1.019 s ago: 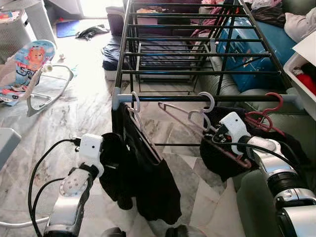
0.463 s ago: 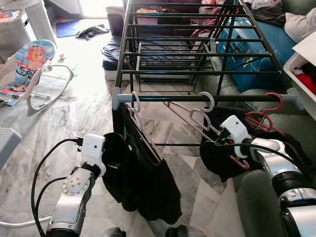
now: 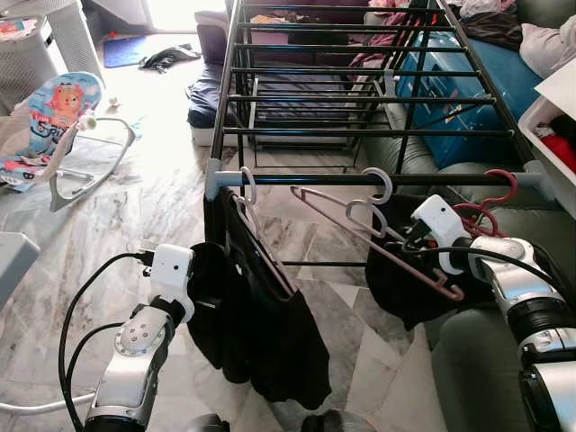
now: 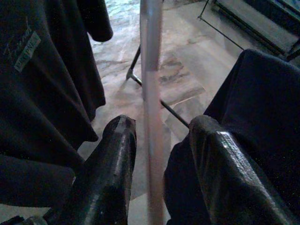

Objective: Hang hanger

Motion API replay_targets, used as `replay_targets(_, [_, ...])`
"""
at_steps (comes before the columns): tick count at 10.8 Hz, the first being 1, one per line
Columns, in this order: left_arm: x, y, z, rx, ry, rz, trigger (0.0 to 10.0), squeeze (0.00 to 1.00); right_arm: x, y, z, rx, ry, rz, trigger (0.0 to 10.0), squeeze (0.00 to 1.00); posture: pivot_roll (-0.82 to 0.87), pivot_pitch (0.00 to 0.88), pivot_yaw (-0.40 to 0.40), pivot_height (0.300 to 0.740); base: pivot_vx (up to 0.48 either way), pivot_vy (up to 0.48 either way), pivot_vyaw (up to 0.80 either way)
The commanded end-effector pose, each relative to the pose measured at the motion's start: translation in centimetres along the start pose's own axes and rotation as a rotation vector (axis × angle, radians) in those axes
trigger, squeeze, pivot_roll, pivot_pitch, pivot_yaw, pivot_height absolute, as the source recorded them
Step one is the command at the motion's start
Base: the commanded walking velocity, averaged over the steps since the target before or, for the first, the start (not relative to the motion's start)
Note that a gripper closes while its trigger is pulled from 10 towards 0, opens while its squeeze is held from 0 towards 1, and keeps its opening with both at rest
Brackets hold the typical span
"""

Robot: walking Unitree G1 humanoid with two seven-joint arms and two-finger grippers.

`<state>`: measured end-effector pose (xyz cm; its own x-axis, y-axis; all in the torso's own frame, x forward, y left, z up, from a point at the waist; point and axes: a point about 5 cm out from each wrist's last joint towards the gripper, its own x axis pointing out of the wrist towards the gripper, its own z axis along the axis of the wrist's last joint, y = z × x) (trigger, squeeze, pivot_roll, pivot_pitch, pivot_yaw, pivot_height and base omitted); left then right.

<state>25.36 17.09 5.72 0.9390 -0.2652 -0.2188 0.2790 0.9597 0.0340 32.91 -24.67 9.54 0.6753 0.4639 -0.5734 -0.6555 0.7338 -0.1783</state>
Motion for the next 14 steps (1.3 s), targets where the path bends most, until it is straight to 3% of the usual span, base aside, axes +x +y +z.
replay_targets(1, [0.2, 0.1, 0.5, 0.017, -0.021, -0.006, 10.0, 0.0, 0.0, 0.0, -0.1, 0.012, 0.01, 0.012, 0.0, 0.0, -0.07, 0.0, -0.039, 0.74, 0.0, 0.0, 0.0])
replay_targets(6, [0.4, 0.0, 0.5, 0.021, -0.018, -0.012, 10.0, 0.0, 0.4, 0.7, -1.0, 0.025, 0.04, 0.035, 0.4, 0.0, -0.07, 0.0, -0.037, 0.74, 0.0, 0.0, 0.0])
replay_targets(9, [0.5, -0.1, 0.5, 0.022, -0.018, -0.012, 10.0, 0.0, 0.7, 0.8, -1.1, 0.034, 0.043, 0.016, 0.0, 0.0, -0.07, 0.0, -0.039, 0.74, 0.0, 0.0, 0.0])
replay_targets(14, [0.4, -0.1, 0.4, 0.025, -0.015, -0.016, 10.0, 0.0, 1.4, 1.4, -0.2, 0.042, -0.055, 0.001, 0.0, 0.0, -0.06, 0.0, -0.039, 0.74, 0.0, 0.0, 0.0])
